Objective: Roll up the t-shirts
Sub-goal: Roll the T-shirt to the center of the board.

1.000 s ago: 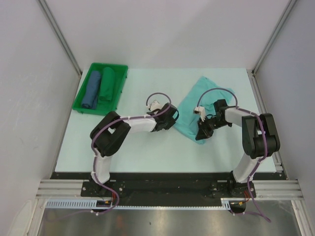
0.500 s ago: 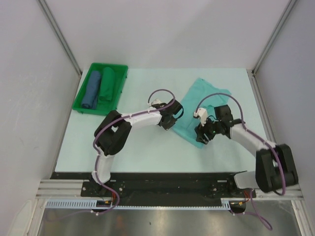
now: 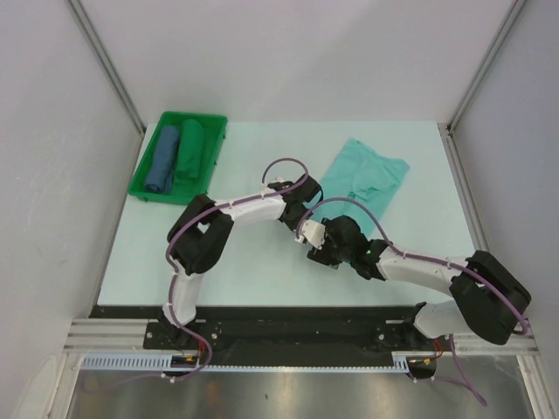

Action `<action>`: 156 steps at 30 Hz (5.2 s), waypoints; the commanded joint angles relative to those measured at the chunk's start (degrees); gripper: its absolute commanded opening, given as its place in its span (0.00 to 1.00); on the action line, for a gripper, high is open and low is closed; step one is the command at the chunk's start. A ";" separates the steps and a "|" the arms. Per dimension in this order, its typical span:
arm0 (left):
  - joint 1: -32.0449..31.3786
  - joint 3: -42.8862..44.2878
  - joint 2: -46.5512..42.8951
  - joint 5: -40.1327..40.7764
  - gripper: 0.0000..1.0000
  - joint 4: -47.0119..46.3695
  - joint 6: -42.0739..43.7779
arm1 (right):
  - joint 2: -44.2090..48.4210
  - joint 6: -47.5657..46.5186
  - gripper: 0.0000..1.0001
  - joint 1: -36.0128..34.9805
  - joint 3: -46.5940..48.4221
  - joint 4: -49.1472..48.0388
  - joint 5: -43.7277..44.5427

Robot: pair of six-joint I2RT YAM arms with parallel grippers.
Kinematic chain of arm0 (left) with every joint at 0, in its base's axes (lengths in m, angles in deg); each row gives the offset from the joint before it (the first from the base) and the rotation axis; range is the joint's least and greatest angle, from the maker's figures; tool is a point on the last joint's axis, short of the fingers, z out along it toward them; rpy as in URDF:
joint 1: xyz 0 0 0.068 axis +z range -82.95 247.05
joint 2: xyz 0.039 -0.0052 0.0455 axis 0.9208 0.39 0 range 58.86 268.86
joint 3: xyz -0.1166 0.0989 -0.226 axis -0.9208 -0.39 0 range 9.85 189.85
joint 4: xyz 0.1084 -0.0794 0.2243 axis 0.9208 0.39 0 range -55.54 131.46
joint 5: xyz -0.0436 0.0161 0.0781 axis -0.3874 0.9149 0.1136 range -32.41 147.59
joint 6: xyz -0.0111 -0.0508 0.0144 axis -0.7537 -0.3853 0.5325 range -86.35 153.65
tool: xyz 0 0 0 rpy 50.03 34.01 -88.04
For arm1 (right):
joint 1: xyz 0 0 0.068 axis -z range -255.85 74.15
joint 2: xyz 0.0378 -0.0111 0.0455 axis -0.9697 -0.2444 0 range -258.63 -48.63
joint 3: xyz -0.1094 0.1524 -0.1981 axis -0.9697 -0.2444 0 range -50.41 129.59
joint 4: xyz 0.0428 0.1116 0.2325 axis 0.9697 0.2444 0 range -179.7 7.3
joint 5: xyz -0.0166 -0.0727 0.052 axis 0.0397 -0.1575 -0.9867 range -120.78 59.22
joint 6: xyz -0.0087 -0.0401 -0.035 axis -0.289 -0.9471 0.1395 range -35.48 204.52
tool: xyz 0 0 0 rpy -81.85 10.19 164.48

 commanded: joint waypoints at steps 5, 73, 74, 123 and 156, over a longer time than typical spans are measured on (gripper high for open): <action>0.63 0.99 0.09 -1.80 0.00 1.56 2.09 | -8.14 -1.34 0.70 -3.92 0.22 -9.36 14.67; -3.68 -28.28 -11.77 -10.50 0.23 -63.04 12.11 | -39.17 10.96 0.16 40.99 28.78 31.95 -59.95; -3.85 -28.28 -11.95 -10.67 0.22 -63.13 12.11 | -39.35 11.05 0.16 40.90 28.87 31.95 -59.95; -2.27 -11.41 0.61 -2.76 0.14 -33.16 8.42 | -33.81 -8.28 0.37 51.97 29.31 53.22 -57.58; -1.75 -10.53 1.14 -4.43 0.14 -31.93 9.30 | 6.00 -2.66 0.59 30.02 10.07 18.42 -19.27</action>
